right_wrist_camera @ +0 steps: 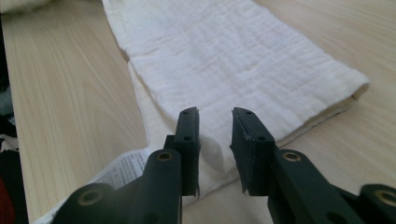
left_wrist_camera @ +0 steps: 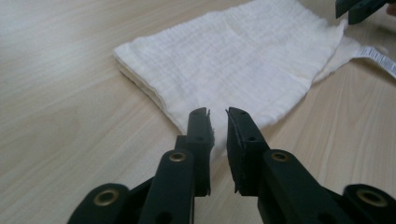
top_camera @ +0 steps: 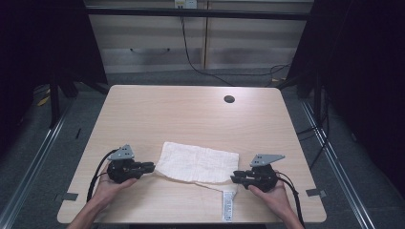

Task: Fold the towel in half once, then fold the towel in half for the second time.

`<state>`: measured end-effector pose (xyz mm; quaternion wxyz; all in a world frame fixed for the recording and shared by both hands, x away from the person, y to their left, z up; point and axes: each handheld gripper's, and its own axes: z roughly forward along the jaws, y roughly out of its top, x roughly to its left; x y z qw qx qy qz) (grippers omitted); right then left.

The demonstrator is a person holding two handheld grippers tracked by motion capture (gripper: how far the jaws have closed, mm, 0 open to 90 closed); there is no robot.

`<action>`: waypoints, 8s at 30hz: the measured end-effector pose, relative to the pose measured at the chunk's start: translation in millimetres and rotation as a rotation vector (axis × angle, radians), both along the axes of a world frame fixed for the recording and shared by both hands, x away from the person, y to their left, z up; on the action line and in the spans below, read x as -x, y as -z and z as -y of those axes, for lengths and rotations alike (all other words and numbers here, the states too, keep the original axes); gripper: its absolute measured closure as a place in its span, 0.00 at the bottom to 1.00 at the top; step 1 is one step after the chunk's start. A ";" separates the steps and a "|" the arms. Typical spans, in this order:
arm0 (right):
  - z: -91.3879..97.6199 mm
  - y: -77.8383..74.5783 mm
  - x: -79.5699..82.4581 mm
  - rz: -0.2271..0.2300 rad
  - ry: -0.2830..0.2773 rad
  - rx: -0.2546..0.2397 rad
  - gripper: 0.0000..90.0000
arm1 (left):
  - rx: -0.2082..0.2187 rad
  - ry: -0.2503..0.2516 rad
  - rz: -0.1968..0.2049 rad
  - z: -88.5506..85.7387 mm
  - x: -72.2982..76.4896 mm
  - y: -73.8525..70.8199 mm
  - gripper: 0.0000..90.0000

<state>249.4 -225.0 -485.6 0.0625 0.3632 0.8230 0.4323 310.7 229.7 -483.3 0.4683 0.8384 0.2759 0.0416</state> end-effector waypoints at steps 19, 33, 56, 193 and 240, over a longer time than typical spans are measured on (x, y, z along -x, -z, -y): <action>-13.3 2.2 -61.7 -0.005 0.069 0.050 0.86 | -0.102 -0.038 -0.032 60.3 -58.6 16.8 0.84; -16.4 19.7 -88.1 -0.039 0.123 0.070 0.87 | -0.127 -0.019 -0.021 40.3 -31.1 21.9 0.83; -7.7 13.4 -114.3 -0.034 0.156 0.020 0.78 | -0.100 -0.035 -0.021 31.7 -30.2 24.5 0.83; -36.7 13.9 -28.7 -0.081 -0.070 0.084 0.98 | 0.018 -0.138 -0.007 25.5 -57.8 -8.9 0.95; -17.9 15.5 -54.8 -0.067 0.045 0.100 0.98 | -0.100 0.105 0.091 63.6 13.1 -14.1 0.93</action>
